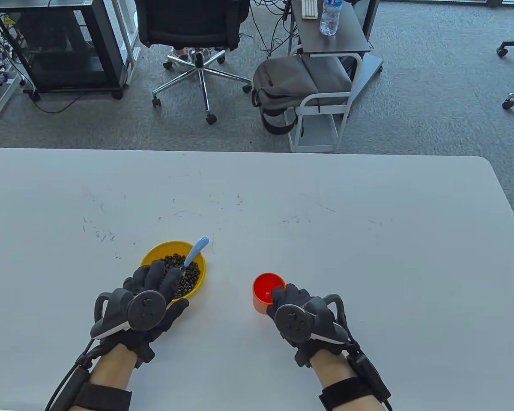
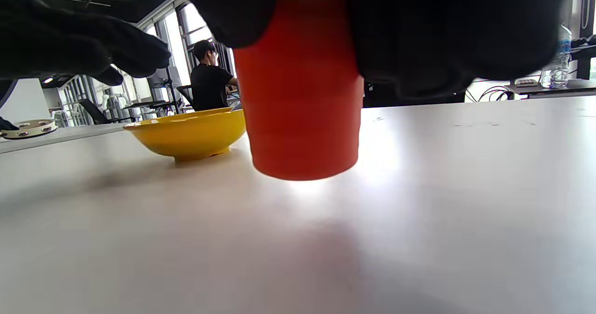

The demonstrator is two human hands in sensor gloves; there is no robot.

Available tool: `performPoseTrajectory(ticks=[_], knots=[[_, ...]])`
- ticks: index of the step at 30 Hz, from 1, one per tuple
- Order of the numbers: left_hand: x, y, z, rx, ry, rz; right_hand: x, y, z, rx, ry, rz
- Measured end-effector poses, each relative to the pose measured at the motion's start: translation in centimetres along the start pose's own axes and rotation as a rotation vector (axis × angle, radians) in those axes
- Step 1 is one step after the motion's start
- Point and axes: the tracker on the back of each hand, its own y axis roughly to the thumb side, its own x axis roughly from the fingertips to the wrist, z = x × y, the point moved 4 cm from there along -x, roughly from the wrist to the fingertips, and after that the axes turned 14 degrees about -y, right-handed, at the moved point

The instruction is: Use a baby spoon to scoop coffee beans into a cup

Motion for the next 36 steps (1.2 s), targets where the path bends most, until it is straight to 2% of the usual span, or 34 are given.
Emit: performPoseTrajectory(ticks=[9,14,20,23,29,36], knots=[[0.0,-0.1,0.0,0.004,0.004,-0.001,0.0,1.9,1.8,0.048,0.06,-0.079],[0.0,-0.1,0.0,0.006,0.003,0.0,0.0,1.9,2.0,0.037,0.085,-0.068],[0.0,-0.2,0.0,0.01,0.003,0.001,0.2,1.1,0.5,-0.018,0.058,-0.036],[0.0,-0.2,0.0,0.012,0.0,0.0,0.5,0.1,-0.9,-0.004,0.028,-0.011],[0.0,-0.1,-0.1,0.015,0.0,0.0,1.4,-3.1,-2.5,0.049,0.037,0.082],[0.0,-0.2,-0.2,0.019,-0.004,0.004,2.4,-6.4,-2.4,0.114,0.156,0.209]])
